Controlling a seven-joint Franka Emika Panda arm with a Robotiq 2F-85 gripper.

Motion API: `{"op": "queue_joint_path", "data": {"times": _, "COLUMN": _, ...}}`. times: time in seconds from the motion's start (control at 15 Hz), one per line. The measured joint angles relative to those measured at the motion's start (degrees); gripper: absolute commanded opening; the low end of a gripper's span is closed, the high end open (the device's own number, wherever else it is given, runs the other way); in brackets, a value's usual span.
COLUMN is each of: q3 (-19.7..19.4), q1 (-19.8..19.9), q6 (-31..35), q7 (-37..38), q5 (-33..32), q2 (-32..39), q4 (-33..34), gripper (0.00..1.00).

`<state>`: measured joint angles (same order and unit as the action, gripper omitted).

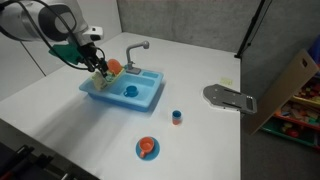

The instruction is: Put the white bottle onto the toy sink

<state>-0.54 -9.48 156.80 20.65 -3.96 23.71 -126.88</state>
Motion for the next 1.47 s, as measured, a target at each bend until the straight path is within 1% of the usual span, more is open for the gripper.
{"op": "queue_joint_path", "data": {"times": 0.2, "q3": 0.1, "q1": 0.0, "q6": -0.4, "q7": 0.0, "q5": 0.6, "q2": -1.6, "q4": 0.0, "gripper": 1.0}}
{"op": "queue_joint_path", "data": {"times": 0.4, "q3": -0.1, "q1": 0.0, "q6": -2.8, "q7": 0.0, "q5": 0.9, "q2": -4.4, "q4": 0.0, "gripper": 1.0}}
{"op": "queue_joint_path", "data": {"times": 0.73, "q3": -0.5, "q1": 1.4, "q6": -10.1, "q7": -0.5, "q5": 0.9, "q2": -10.6, "q4": -0.1, "gripper": 1.0}}
{"op": "queue_joint_path", "data": {"times": 1.0, "q3": -1.0, "q1": 3.4, "q6": -15.2, "q7": -1.3, "q5": 0.3, "q2": -15.4, "q4": -0.2, "gripper": 1.0}}
{"op": "queue_joint_path", "data": {"times": 1.2, "q3": -1.1, "q1": 5.5, "q6": -20.1, "q7": -4.0, "q5": 0.3, "q2": -19.6, "q4": -0.3, "gripper": 1.0}}
{"op": "queue_joint_path", "data": {"times": 1.47, "q3": -1.1, "q1": 7.3, "q6": -28.5, "q7": -8.6, "q5": 0.6, "q2": -25.3, "q4": -0.4, "gripper": 1.0}}
